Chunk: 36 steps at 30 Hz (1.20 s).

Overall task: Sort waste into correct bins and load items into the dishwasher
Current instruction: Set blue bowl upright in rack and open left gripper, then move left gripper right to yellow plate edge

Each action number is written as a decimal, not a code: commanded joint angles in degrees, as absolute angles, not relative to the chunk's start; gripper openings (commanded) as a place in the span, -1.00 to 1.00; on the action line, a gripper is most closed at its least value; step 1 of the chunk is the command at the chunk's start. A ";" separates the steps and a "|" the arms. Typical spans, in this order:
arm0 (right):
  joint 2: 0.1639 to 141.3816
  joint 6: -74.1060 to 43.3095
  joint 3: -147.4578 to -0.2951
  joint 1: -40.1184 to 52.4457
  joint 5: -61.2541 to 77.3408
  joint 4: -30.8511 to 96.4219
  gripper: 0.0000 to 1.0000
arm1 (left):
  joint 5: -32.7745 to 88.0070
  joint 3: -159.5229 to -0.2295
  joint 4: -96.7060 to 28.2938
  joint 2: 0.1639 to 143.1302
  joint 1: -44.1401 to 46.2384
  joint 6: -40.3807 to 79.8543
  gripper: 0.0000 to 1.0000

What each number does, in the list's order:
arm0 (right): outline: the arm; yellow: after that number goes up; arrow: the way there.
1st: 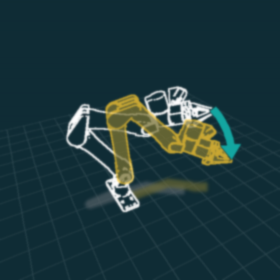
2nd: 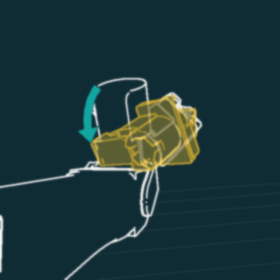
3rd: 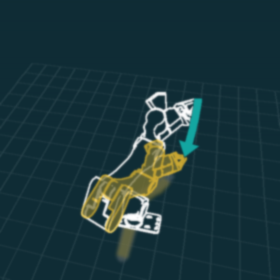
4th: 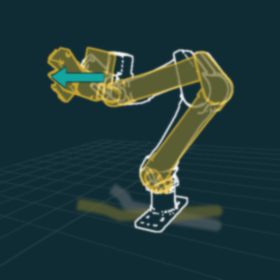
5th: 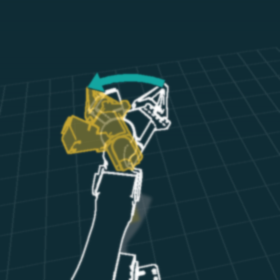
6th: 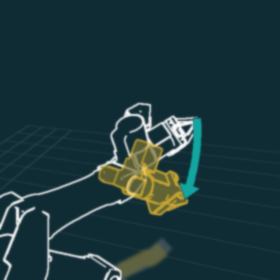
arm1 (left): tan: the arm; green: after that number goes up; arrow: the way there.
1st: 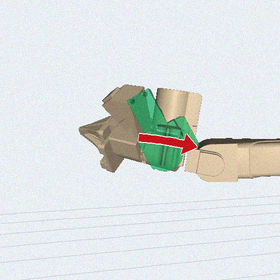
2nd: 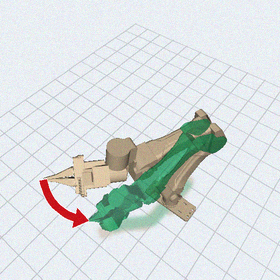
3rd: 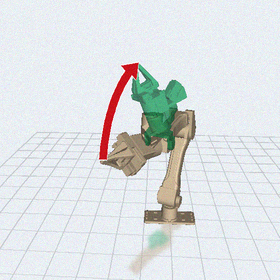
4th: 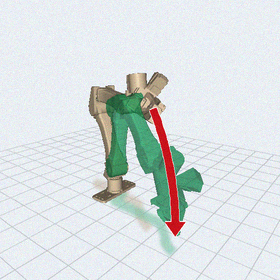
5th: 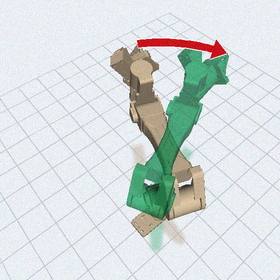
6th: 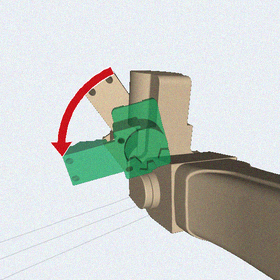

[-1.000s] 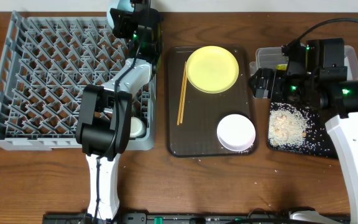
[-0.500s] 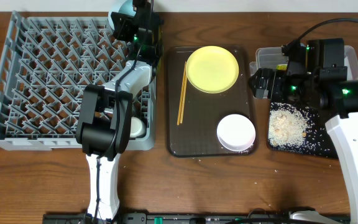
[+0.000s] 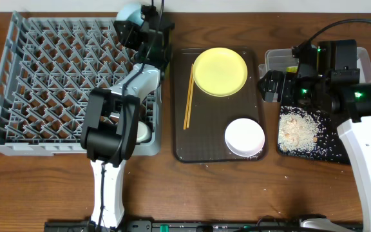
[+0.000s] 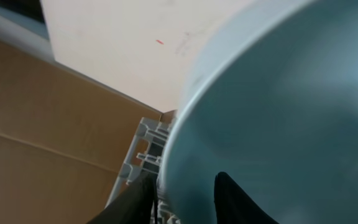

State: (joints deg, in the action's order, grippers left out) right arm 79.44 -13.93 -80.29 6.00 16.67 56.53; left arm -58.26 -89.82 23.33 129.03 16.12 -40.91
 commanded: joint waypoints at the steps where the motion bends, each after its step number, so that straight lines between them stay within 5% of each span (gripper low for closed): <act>1: 79.50 -13.19 -80.55 5.69 16.51 56.60 0.98 | -59.68 -89.56 22.33 129.69 17.52 -40.88 -0.28; 18: 79.50 -13.19 -80.55 5.69 16.51 56.60 0.98 | -61.17 -89.58 16.73 128.99 21.32 -38.33 0.26; 27: 79.50 -13.19 -80.55 5.69 16.51 56.60 0.99 | -60.49 -89.58 15.81 123.61 23.59 -35.97 0.37; 36: 79.50 -13.19 -80.55 5.69 16.51 56.60 0.98 | -55.42 -89.58 1.61 122.39 25.96 -20.88 0.41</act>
State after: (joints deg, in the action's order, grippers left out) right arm 79.44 -13.93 -80.29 6.00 16.67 56.53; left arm -57.84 -89.71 3.55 123.61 25.50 -29.10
